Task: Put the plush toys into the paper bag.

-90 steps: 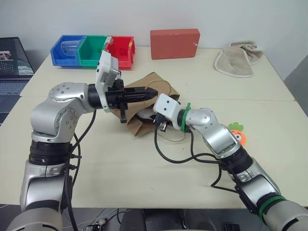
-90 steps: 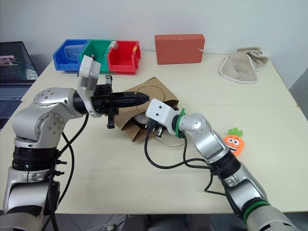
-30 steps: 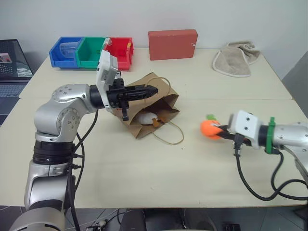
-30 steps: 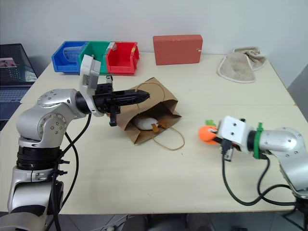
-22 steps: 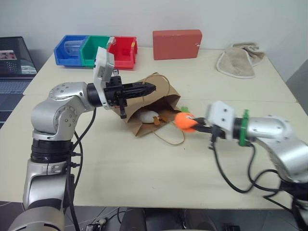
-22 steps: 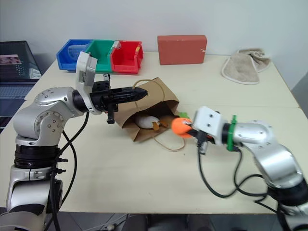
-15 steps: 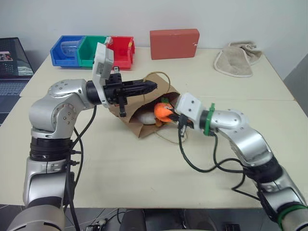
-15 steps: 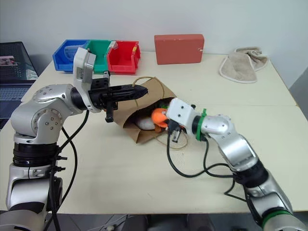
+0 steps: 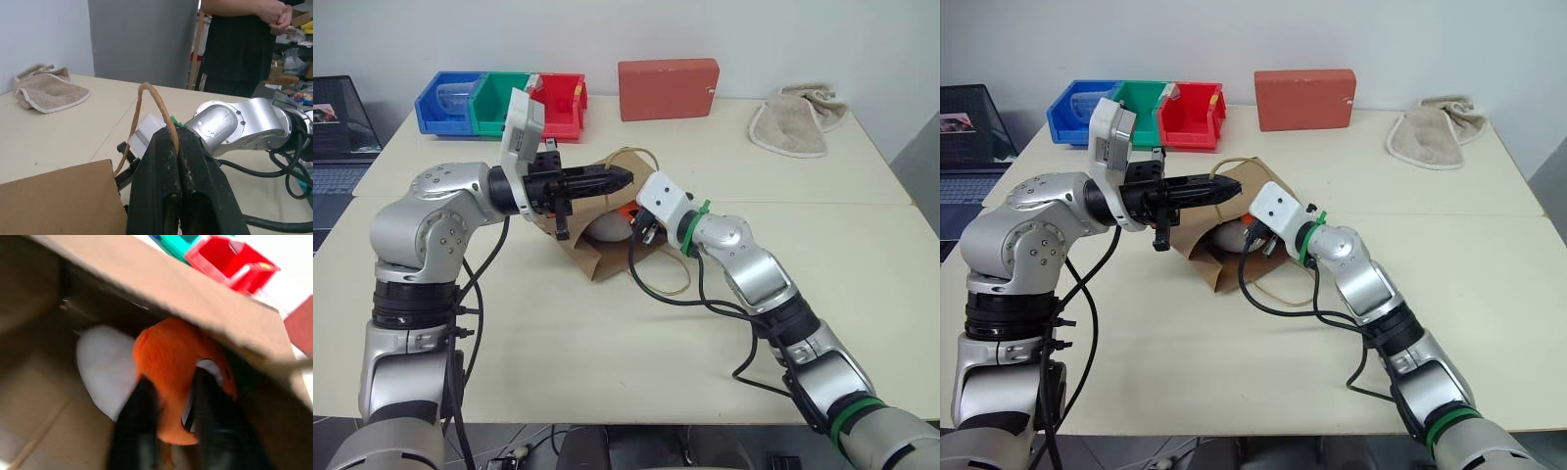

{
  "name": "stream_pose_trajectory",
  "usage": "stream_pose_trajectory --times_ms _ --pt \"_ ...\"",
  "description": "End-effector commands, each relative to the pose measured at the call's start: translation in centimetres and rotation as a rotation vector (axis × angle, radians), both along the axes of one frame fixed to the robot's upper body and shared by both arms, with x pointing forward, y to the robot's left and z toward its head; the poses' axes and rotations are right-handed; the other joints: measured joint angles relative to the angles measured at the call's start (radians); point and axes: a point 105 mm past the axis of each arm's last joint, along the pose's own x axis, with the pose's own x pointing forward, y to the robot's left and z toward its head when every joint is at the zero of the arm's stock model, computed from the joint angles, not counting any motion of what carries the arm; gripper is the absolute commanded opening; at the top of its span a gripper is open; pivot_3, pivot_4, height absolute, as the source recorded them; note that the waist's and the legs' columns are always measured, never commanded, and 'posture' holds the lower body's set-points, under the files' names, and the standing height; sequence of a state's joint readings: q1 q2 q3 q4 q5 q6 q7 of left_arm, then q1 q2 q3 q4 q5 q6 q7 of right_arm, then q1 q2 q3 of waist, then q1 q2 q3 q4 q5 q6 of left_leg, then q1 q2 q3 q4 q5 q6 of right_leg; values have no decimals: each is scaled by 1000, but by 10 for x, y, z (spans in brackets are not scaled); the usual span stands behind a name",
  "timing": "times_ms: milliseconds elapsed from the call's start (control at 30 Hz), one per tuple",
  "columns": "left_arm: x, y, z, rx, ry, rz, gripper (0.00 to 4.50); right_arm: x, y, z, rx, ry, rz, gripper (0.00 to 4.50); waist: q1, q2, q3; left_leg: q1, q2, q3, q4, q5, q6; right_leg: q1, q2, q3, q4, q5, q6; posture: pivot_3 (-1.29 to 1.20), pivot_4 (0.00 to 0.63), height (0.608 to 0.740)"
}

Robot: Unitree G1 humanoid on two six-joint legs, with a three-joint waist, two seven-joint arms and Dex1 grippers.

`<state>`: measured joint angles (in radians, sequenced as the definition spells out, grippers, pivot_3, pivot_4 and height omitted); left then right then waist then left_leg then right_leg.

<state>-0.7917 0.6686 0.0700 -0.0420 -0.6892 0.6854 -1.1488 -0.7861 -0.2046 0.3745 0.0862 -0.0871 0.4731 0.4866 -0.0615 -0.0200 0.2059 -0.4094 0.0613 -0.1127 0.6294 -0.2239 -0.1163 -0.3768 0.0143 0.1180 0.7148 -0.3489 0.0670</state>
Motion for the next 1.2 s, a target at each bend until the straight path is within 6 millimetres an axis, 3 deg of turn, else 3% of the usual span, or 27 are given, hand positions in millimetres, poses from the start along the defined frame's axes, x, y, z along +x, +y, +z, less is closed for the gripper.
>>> stream_pose_trajectory --times_ms 33,233,800,1067,1200 --pt "-7 2 14 -12 -59 -11 0 -1 5 20 80 -42 6 2316 -1 0 0 0 0 0 0 0 0 0 0 0 0 0 0 0 150 740" --pt "-5 3 15 -18 -59 0 0 -6 7 19 71 -36 18 4478 -2 0 0 0 0 0 0 0 0 0 0 0 0 0 0 0 150 740" --pt "11 4 19 -50 -92 69 0 -46 -2 37 -36 -76 246 4478 0 0 0 0 0 0 0 -1 1 0 0 0 0 0 0 0 150 740" --pt "13 4 19 -54 -99 79 0 -76 -36 55 -67 -70 354 4478 6 0 0 -1 0 0 0 -1 2 0 0 0 -1 0 0 0 150 740" --pt "12 3 19 -55 -100 78 0 -88 -68 29 -50 125 321 4478 7 0 0 -1 0 0 0 -2 3 1 0 0 -1 0 0 0 150 740"
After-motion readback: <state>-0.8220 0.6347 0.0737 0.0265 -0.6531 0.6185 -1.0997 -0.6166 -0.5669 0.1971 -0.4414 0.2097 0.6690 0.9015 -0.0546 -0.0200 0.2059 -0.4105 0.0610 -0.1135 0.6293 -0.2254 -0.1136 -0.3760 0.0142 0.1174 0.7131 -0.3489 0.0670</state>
